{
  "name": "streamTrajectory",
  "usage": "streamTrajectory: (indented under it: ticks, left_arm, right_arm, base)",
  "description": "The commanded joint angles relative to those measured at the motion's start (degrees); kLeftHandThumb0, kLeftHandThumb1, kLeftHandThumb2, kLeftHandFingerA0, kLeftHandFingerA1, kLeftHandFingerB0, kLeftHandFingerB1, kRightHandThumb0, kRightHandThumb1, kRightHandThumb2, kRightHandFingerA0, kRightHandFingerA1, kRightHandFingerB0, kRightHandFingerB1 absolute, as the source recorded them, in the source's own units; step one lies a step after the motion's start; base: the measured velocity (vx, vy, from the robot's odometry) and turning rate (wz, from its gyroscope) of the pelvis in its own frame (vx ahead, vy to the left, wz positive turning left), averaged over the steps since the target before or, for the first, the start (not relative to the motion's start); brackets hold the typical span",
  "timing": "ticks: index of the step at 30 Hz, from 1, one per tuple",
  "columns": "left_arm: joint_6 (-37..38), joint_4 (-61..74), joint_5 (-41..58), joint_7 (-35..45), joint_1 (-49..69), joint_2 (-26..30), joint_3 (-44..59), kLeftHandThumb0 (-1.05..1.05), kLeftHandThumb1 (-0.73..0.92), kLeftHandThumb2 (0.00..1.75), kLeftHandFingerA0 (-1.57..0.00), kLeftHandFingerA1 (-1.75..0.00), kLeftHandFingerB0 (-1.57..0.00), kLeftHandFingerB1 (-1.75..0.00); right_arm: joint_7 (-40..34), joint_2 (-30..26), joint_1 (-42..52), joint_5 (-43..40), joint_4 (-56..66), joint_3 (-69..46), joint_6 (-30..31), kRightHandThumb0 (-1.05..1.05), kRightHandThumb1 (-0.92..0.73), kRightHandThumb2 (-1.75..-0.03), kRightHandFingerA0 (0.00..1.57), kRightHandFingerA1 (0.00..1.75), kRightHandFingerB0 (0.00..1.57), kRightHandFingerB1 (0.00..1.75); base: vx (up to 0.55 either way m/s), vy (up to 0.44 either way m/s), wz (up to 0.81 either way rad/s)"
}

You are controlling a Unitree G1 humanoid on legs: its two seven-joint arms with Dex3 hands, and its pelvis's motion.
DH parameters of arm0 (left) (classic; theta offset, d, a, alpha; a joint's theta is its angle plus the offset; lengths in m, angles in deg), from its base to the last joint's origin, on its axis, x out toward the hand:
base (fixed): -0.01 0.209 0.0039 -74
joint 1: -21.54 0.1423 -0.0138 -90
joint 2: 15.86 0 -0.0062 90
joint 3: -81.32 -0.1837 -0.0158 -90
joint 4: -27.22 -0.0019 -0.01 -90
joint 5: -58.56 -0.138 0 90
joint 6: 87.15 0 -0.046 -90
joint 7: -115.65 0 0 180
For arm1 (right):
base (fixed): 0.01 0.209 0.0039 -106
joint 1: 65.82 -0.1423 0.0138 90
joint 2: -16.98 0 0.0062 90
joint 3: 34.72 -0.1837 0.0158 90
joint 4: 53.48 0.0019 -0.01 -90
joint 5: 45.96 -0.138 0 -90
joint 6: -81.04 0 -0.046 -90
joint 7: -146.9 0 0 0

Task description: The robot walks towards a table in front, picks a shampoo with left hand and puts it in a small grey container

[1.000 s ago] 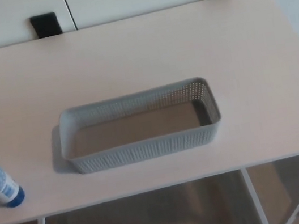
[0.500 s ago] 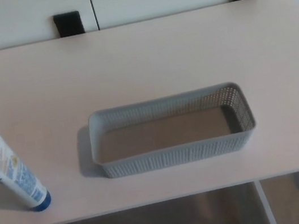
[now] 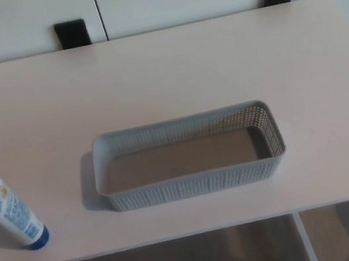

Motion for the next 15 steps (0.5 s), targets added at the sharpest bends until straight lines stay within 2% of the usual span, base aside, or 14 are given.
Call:
streamTrajectory:
  ticks: [1, 3, 5, 8, 10, 14, 15]
  left_arm:
    - [-10.2, 3.1, 10.2, 0.1, -4.8, 5.7, 2.6, -0.22, 0.51, 0.62, -0.03, -0.35, -0.09, -0.20]
    - [-10.8, 3.2, 10.5, 0.1, -4.8, 5.8, 2.8, -0.22, 0.51, 0.62, -0.03, -0.35, -0.09, -0.20]
    - [-15.2, -0.5, 8.8, -1.5, -11.5, 9.6, 1.3, -0.20, 0.52, 0.61, -0.05, -0.32, -0.08, -0.22]
    - [-16.2, -1.4, 8.5, -1.4, -13.1, 10.0, 1.2, -0.20, 0.52, 0.61, -0.05, -0.32, -0.08, -0.22]
    - [-16.6, -8.5, 1.9, -2.1, -20.6, 12.5, -2.4, -0.24, 0.50, 0.58, -0.04, -0.35, -0.10, -0.23]
    - [-16.6, -12.1, 0.6, -1.6, -23.2, 13.3, -3.7, -0.22, 0.49, 0.58, -0.04, -0.35, -0.10, -0.24]
    - [-17.4, -16.4, -0.4, -1.2, -26.3, 13.6, -5.8, -0.20, 0.45, 0.54, -0.09, -0.33, -0.08, -0.24]
  right_arm:
    - [-0.7, -1.3, 0.3, -0.6, -0.4, -0.6, 0.9, -0.30, -0.60, -0.57, 0.80, 0.50, 0.61, 0.43]
    - [-0.7, -1.3, 0.3, -0.6, -0.4, -0.6, 0.9, -0.30, -0.60, -0.57, 0.80, 0.50, 0.61, 0.43]
    - [-0.2, -1.4, 0.3, -0.7, -0.4, -0.6, 1.7, -0.31, -0.61, -0.57, 0.79, 0.48, 0.61, 0.42]
    - [-0.3, -1.4, 0.3, -0.5, -0.5, -0.5, 1.9, -0.31, -0.61, -0.57, 0.79, 0.48, 0.61, 0.42]
    - [0.3, -1.2, 0.8, -1.0, -0.7, -0.9, 1.4, -0.29, -0.60, -0.57, 0.79, 0.49, 0.61, 0.43]
    - [0.3, -1.2, 0.8, -1.0, -0.6, -1.1, 1.5, -0.28, -0.60, -0.57, 0.80, 0.49, 0.61, 0.43]
    - [0.0, -1.2, 0.9, -0.8, -0.8, -1.0, 1.6, -0.29, -0.61, -0.57, 0.79, 0.48, 0.62, 0.42]
  base:
    - [0.00, 0.000, 0.00]
    - [0.00, 0.000, 0.00]
    - [0.00, 0.000, 0.00]
    - [0.00, 0.000, 0.00]
    - [0.00, 0.000, 0.00]
    - [0.00, 0.000, 0.00]
    - [0.00, 0.000, 0.00]
